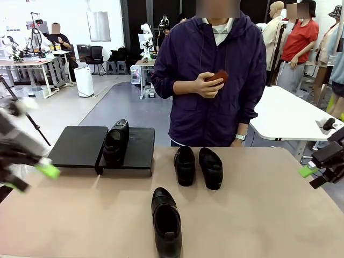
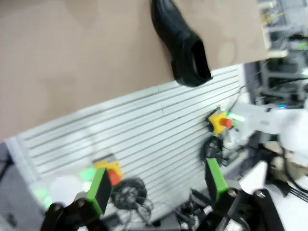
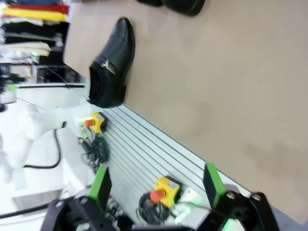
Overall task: Organize the shoes by placing them on the stand.
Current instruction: Place the Shoe from the middle of the table onto the Shoes Stand.
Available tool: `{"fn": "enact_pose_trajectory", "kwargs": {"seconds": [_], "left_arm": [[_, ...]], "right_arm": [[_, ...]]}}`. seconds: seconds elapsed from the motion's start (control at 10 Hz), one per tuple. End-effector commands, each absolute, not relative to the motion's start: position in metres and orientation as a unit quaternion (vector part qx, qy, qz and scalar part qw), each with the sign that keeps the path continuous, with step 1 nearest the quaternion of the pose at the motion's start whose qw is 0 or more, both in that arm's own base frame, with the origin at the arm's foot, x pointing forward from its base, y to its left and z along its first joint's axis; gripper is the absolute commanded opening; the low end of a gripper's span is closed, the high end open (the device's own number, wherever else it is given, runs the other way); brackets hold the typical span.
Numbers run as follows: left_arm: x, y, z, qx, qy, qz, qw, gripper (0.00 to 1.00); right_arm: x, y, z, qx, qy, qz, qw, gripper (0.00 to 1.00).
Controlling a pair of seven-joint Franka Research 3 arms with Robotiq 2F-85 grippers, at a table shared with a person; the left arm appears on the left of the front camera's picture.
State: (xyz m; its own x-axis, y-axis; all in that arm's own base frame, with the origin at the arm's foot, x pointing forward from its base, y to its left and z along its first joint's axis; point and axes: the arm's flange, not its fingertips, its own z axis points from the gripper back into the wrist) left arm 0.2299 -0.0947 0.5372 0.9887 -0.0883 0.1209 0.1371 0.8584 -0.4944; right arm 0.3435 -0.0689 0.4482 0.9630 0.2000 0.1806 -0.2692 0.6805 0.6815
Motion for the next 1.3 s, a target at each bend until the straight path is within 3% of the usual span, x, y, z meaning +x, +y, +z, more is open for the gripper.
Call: {"fn": "enact_pose_trajectory", "kwargs": {"seconds": [0.0,0.3,0.4,0.5,0.6,0.7,0.9,1.2], "left_arm": [[0.242,-0.209,0.501,-0.198,-0.016,-0.009,0.980,1.00],[0.275,-0.302,0.441,-0.152,-0.037,0.034,0.987,1.00],[0.282,-0.314,0.433,-0.108,-0.054,0.058,0.991,1.00],[0.283,-0.305,0.460,-0.143,-0.093,0.040,0.984,1.00],[0.251,-0.308,0.430,-0.149,-0.044,0.026,0.988,1.00],[0.251,-0.308,0.430,-0.149,-0.044,0.026,0.988,1.00],[0.298,-0.316,0.418,-0.134,-0.082,0.090,0.983,1.00],[0.322,-0.316,0.390,-0.127,-0.064,0.120,0.983,1.00]], "right_arm": [[0.343,-0.073,0.449,0.380,-0.047,0.141,0.913,1.00],[0.343,-0.073,0.449,0.380,-0.047,0.141,0.913,1.00],[0.343,-0.073,0.449,0.380,-0.047,0.141,0.913,1.00],[0.343,-0.073,0.449,0.380,-0.047,0.141,0.913,1.00],[0.343,-0.073,0.449,0.380,-0.047,0.141,0.913,1.00],[0.343,-0.073,0.449,0.380,-0.047,0.141,0.913,1.00],[0.343,-0.073,0.449,0.380,-0.047,0.141,0.913,1.00],[0.343,-0.073,0.449,0.380,-0.047,0.141,0.913,1.00]]}}
